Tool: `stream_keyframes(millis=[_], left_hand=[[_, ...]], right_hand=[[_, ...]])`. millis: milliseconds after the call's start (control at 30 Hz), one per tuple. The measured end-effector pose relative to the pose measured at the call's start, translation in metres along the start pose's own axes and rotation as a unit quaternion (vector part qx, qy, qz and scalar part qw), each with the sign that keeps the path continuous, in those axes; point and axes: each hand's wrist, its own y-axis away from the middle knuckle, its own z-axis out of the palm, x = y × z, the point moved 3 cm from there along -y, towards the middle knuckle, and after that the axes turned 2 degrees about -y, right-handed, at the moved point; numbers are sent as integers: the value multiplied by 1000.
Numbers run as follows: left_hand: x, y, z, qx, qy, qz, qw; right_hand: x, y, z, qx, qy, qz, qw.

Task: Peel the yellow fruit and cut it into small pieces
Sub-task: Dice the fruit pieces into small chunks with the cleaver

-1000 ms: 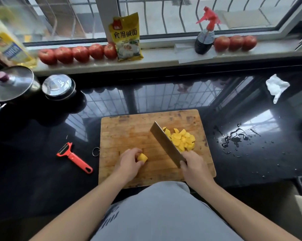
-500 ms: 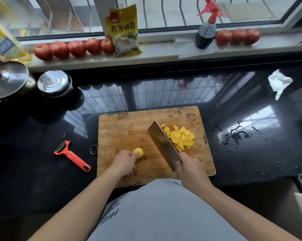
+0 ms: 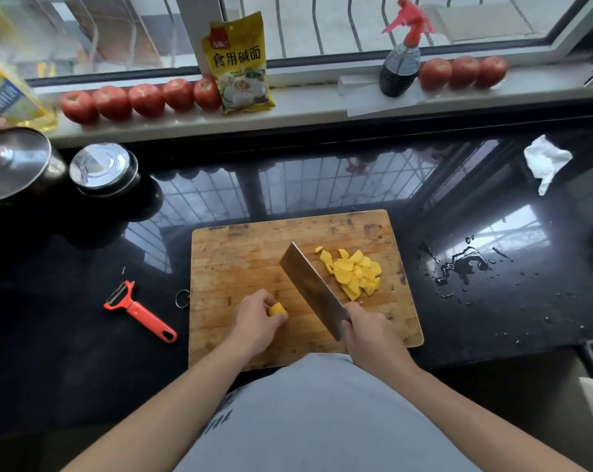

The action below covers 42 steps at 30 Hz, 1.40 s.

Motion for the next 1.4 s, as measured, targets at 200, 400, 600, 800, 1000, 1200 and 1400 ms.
stream_keyframes(millis=[200, 400, 600, 800, 1000, 1200, 1400], left_hand=[[16, 10, 23, 59, 11, 0, 998], [4, 18, 27, 77, 104, -27, 991], [12, 23, 17, 5, -92, -21, 995], [21, 4, 1, -46, -80, 44, 995], [30, 19, 33, -168, 91, -148, 970], [39, 31, 57, -161, 399, -279, 858], [36, 31, 61, -163, 433, -231, 856]], right_hand=[[-9, 9, -6, -30, 62, -37, 997], [-13, 15, -4, -59, 101, -47, 992], [-10, 15, -6, -36, 104, -27, 994], [-2, 16, -11, -5, 68, 3, 998], [2, 16, -7, 7, 84, -15, 996], [13, 14, -2, 16, 92, -36, 995], [25, 23, 0, 6, 127, -56, 990]])
